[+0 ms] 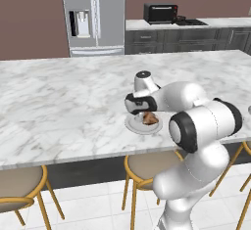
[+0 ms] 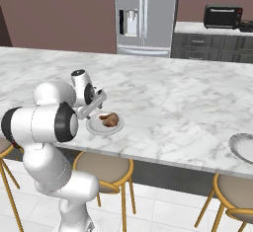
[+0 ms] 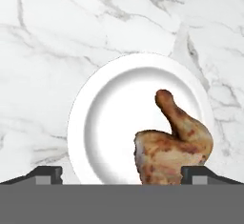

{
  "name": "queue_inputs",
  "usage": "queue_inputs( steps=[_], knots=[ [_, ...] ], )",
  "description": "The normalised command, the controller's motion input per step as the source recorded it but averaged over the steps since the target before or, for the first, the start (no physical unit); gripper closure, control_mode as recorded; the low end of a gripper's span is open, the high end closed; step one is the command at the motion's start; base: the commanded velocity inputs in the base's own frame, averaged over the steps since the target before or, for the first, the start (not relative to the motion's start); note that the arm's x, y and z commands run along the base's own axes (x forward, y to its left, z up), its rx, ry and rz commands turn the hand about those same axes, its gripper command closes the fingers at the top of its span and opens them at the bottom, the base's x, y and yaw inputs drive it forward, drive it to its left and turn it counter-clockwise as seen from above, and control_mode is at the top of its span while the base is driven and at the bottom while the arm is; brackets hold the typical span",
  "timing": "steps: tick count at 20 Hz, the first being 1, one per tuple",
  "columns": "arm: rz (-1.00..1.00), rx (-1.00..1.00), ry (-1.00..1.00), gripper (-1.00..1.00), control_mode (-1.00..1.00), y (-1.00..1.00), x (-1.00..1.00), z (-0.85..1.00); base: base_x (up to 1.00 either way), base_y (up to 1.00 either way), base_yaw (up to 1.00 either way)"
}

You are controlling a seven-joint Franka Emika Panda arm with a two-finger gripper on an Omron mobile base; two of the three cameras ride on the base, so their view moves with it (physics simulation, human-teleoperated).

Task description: Take the chicken drumsticks from the pan and place one on each plate on the dining counter.

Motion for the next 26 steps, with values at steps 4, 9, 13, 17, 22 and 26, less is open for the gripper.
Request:
queue_inputs(
  steps=[4,9,13,17,22,26],
  knots=[
    [-0.61,0.14,0.00,-1.00,-1.00,-0.03,-0.74,0.24,0.00,0.00,0.00],
    [-0.48,0.12,0.00,-1.00,-1.00,-0.20,-0.80,0.18,0.00,0.00,0.00],
    [-0.38,0.21,-0.01,-1.00,-1.00,-0.26,-0.83,0.20,0.00,0.00,0.00],
    [-0.29,0.20,-0.11,-1.00,-1.00,-0.28,-0.86,0.11,0.00,0.00,0.00],
    [-0.19,0.11,-0.20,-1.00,-1.00,-0.29,-0.83,0.05,0.00,0.00,0.00],
    [-0.17,-0.01,-0.01,-1.00,-1.00,-0.13,-0.56,0.00,0.00,0.00,0.00]
  ],
)
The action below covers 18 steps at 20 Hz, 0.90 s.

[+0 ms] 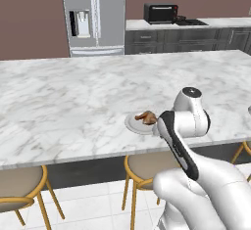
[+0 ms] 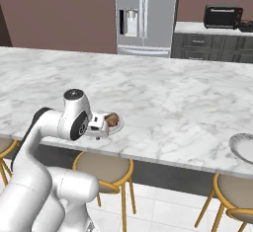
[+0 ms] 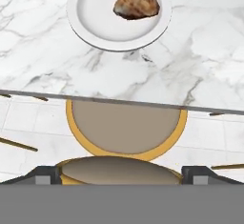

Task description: Take the chicken drumsticks from the pan and place one on each plate on the dining counter.

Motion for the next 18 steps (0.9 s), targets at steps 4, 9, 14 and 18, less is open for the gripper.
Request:
queue_inputs(
  steps=[4,9,14,18],
  knots=[
    [-0.03,-0.02,0.04,-1.00,-1.00,-0.01,-0.03,-0.01,0.00,0.00,0.00],
    [0.00,0.00,0.00,-1.00,1.00,0.00,0.00,0.00,-0.13,-0.23,-0.18],
    [0.00,0.00,0.00,-1.00,1.00,0.00,0.00,0.00,-0.08,-0.86,-0.35],
    [0.00,0.00,0.00,-1.00,1.00,0.00,0.00,0.00,-0.01,-0.84,-0.44]
  ],
)
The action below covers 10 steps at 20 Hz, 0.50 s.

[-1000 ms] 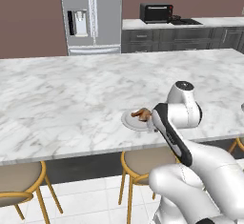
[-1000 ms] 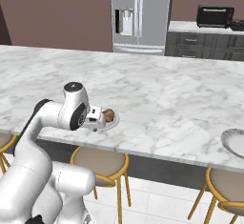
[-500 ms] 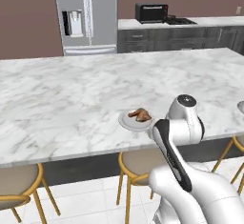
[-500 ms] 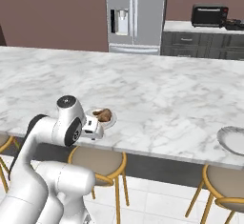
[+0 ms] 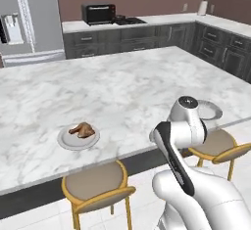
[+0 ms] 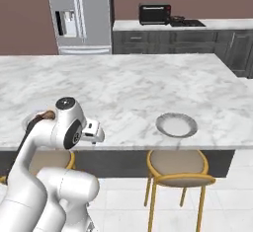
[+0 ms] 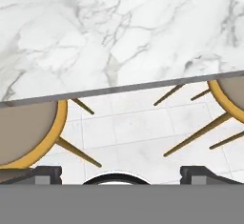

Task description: Take the chicken drumsticks from the pan and place one on each plate on the dining counter.

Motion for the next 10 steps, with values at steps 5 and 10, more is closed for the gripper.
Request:
queue_inputs(
  steps=[5,10],
  knots=[
    [0.00,0.00,0.00,-1.00,1.00,0.00,0.00,0.00,0.00,-0.77,-0.56],
    [0.00,0.00,0.00,-1.00,1.00,0.00,0.00,0.00,0.00,-0.81,-0.53]
  ],
)
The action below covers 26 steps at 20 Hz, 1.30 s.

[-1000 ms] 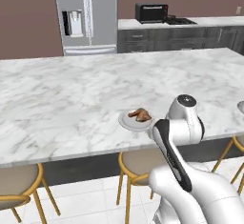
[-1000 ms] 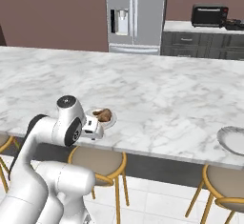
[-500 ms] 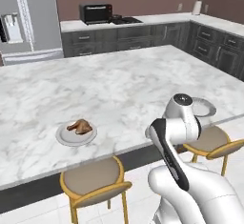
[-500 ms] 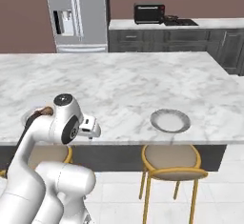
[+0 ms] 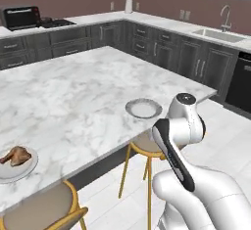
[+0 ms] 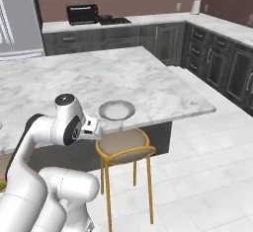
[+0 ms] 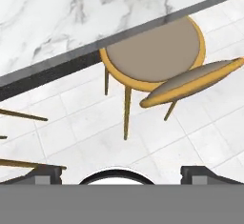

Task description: Take the chicken drumsticks from the pan and place one on each plate on the dining counter.

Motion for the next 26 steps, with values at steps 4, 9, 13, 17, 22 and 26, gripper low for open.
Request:
queue_inputs(
  steps=[4,9,13,17,22,26],
  knots=[
    [0.00,0.00,0.00,-1.00,1.00,0.00,0.00,0.00,0.11,-0.86,-0.38],
    [0.00,0.00,0.00,-1.00,1.00,0.00,0.00,0.00,0.31,-0.89,-0.18],
    [0.00,0.00,0.00,-1.00,1.00,0.00,0.00,0.00,0.49,-0.84,-0.07],
    [0.00,0.00,0.00,-1.00,1.00,0.00,0.00,0.00,0.51,-0.84,-0.03],
    [0.00,0.00,0.00,-1.00,1.00,0.00,0.00,0.00,0.53,-0.84,-0.02],
    [0.00,0.00,0.00,-1.00,1.00,0.00,0.00,0.00,0.57,-0.83,0.00]
  ],
)
